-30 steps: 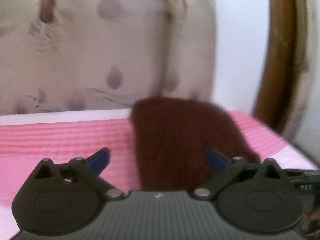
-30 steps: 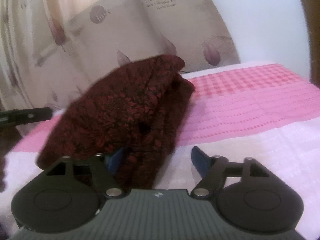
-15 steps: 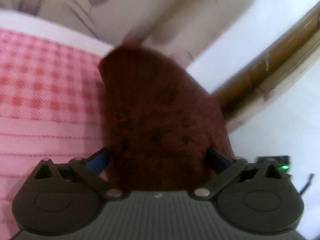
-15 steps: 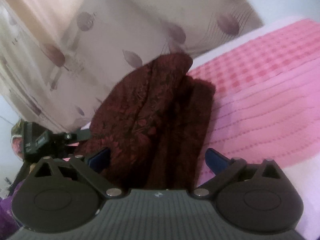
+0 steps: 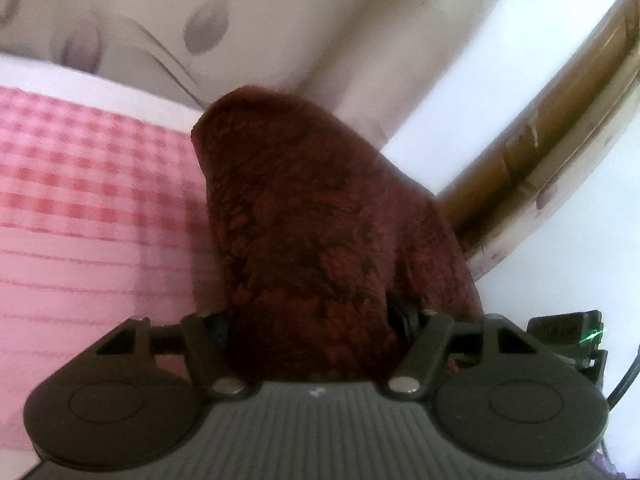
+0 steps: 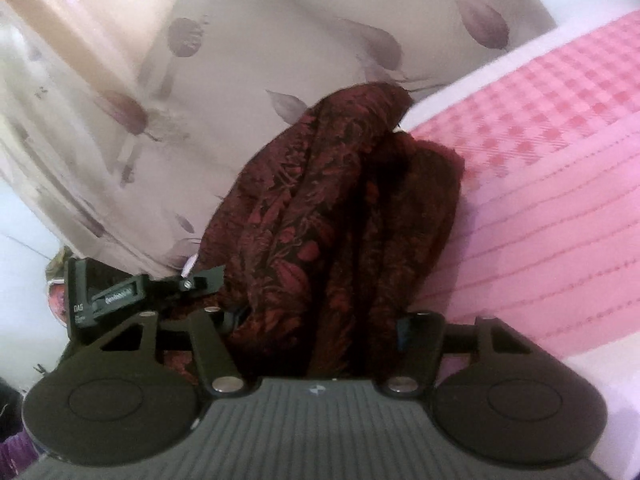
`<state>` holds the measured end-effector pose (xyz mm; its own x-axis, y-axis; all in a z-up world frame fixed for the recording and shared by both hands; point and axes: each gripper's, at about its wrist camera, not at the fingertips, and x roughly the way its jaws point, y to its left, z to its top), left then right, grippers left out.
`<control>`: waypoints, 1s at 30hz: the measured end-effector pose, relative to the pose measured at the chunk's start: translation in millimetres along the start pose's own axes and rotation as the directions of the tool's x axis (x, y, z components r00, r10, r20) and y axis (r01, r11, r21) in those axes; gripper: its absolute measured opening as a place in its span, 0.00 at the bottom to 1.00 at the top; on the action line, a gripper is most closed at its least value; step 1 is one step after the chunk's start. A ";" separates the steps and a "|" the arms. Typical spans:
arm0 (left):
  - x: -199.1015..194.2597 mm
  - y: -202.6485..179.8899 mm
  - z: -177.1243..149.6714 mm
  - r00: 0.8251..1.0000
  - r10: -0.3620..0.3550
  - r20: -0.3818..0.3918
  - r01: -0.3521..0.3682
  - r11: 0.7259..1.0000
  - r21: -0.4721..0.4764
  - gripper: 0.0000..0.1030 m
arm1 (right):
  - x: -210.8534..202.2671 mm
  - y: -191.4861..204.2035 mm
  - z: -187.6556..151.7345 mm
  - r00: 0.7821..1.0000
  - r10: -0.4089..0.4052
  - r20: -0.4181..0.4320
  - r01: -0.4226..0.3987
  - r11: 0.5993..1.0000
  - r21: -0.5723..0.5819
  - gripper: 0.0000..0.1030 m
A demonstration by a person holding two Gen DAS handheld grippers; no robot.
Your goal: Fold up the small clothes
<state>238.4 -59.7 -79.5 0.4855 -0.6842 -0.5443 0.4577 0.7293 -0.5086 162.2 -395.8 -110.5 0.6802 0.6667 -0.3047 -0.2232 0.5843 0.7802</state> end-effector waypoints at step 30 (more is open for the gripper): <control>-151.3 31.9 -93.6 0.987 0.134 0.085 -0.133 0.991 -0.017 0.68 | 21.9 127.5 -111.2 0.995 0.039 -0.095 -0.051 0.991 -0.125 0.61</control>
<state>109.9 67.3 -75.8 0.6037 -0.5781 -0.5490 0.3761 0.8136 -0.4433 71.0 -255.2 -78.5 0.6017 0.7299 -0.3242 -0.3432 0.6028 0.7203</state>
